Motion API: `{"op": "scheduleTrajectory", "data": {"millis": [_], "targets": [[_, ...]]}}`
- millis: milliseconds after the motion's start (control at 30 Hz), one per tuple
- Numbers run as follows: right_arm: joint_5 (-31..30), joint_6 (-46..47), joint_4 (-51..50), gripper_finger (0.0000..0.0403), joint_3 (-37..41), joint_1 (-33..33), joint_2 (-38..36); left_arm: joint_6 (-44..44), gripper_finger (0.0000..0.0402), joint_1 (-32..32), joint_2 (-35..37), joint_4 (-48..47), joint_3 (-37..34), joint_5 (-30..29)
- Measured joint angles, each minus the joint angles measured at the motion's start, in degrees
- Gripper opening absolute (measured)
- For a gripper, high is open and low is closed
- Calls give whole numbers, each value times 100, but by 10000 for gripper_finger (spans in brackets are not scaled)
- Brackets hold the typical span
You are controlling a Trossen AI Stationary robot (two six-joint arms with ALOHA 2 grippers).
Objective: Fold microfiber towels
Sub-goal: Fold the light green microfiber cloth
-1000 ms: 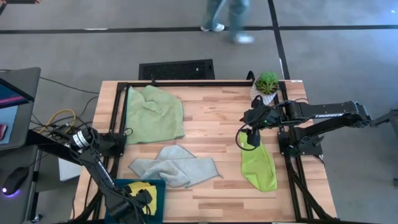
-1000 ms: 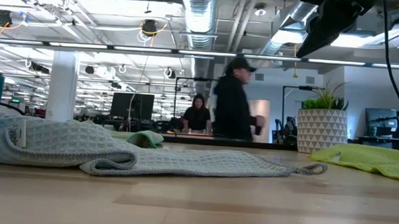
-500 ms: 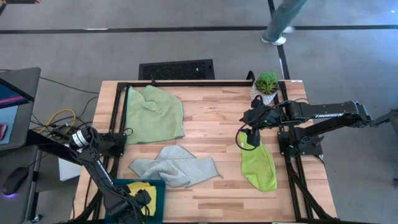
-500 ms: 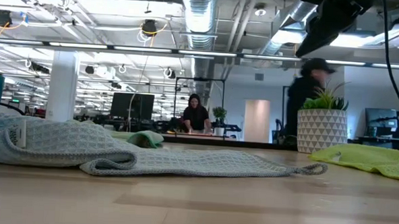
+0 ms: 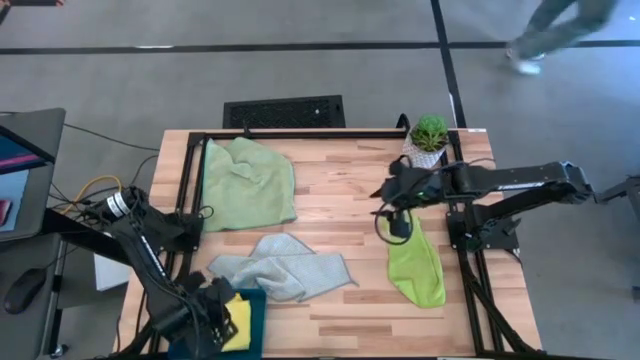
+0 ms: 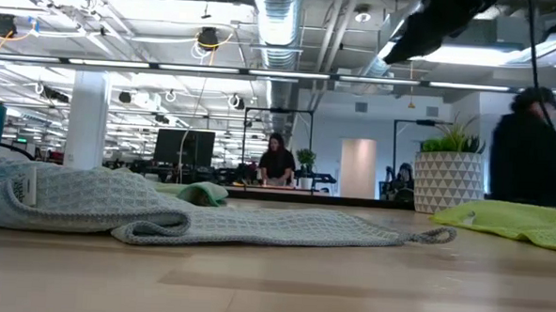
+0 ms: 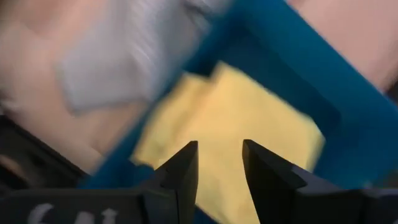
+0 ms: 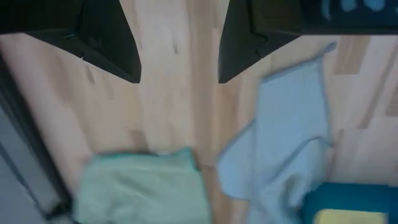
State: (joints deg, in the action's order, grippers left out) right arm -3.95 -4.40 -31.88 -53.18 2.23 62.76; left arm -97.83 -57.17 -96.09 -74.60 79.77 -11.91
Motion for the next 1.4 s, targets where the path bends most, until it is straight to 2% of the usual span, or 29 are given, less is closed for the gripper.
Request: {"op": "scheduleTrajectory", "data": {"millis": [100,267,433,567,900,1233,1400], "targets": [[147,-393,395,238,5,1,522,-423,119,14,-2,-597,-2,-289],[126,-1395,1611,238,3,-63,1620,-935,119,61,-7,-1262,-22,-296],[112,-2334,3121,238,1,-86,2482,-1360,119,91,-7,-1555,-24,-304],[112,-2885,4181,238,-13,-86,3120,-1388,119,94,-11,-1544,-27,-535],[177,-2720,4491,238,-960,-86,4683,-1763,119,592,-46,-1535,-29,-1122],[90,-2759,5046,238,-1730,-133,5907,-1041,119,1197,-55,-1541,-33,-1145],[-189,-3252,5099,238,-2023,-226,6328,-921,119,1374,-57,-1542,-33,-1151]]}}
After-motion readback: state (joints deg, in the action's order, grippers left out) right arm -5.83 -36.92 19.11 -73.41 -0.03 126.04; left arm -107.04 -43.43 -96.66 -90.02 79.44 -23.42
